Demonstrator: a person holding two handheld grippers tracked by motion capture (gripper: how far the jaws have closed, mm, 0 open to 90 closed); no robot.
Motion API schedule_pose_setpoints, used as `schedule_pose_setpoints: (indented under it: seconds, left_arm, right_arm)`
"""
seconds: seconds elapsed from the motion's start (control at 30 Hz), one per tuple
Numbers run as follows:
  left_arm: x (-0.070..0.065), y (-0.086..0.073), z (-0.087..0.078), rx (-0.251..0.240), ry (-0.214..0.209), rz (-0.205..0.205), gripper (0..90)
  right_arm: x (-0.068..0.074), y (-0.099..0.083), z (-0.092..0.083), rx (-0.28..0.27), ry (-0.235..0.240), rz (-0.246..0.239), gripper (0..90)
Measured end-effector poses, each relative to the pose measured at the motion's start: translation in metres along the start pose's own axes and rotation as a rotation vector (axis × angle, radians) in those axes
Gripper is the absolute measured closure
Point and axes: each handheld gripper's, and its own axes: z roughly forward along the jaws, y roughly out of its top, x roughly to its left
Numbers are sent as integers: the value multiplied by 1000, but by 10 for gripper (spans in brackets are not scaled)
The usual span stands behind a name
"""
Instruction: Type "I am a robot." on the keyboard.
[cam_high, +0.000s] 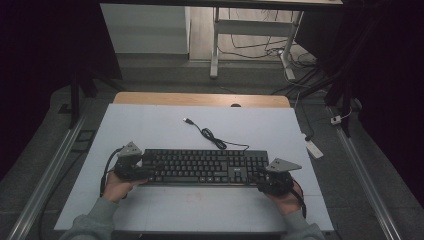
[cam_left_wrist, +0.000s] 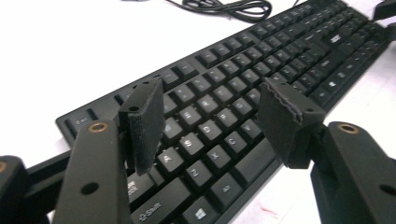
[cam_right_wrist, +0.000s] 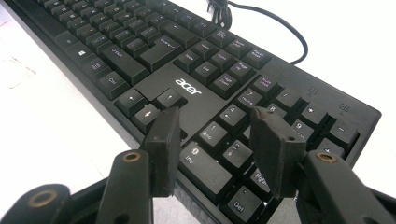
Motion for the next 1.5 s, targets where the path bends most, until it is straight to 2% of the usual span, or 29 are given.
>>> schedule_pose_setpoints:
  seconds: [0.53, 1.0, 1.27, 1.47, 1.5]
  left_arm:
    - [-11, 5, -2, -21, -55, 18, 408]
    - [-22, 8, 5, -8, -102, 43, 432]
    - [-33, 7, 15, 23, -143, 86, 544]
    - [-39, 7, 20, 46, -154, 112, 629]
    - [-41, 6, 21, 52, -155, 119, 674]
  right_arm:
    - [0, 0, 0, -2, -1, -1, 532]
    - [-1, 0, -1, -1, -6, 3, 532]
    - [-1, 0, -1, 4, -1, 0, 532]
    - [-1, 0, -1, 10, -9, -2, 532]
    - [-1, 0, -1, 6, -6, -1, 532]
